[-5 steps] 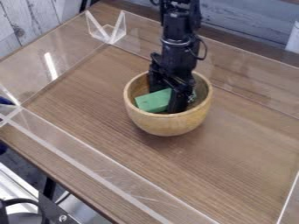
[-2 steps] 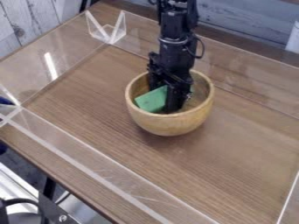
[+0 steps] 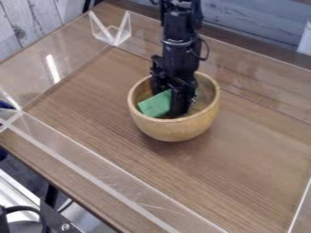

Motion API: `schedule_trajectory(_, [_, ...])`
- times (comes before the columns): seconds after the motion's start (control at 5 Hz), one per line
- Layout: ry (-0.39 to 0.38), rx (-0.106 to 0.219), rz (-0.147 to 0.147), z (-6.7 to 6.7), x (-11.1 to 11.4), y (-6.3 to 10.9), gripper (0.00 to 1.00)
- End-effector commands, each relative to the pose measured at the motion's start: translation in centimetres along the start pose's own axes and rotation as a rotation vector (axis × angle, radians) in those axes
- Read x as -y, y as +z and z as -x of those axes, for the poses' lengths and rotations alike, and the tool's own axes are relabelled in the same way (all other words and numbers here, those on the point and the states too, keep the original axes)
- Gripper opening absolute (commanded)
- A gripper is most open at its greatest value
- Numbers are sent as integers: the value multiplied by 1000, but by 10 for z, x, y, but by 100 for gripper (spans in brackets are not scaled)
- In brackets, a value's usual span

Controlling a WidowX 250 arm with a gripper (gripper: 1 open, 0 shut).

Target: Remove the green block from inside the brown bowl and put it on the table

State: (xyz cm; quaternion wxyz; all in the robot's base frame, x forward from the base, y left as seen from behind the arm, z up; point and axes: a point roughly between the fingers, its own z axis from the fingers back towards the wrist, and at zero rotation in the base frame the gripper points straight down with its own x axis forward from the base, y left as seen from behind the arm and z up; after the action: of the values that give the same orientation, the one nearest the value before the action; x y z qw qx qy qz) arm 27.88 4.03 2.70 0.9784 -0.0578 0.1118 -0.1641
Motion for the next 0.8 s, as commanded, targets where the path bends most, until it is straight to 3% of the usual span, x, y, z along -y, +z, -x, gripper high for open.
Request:
schedule_trajectory(0.0, [24,35,-14,6,-4,19,0])
schedule_trajectory(0.6, [31,89,-34,-5,-2,37,0])
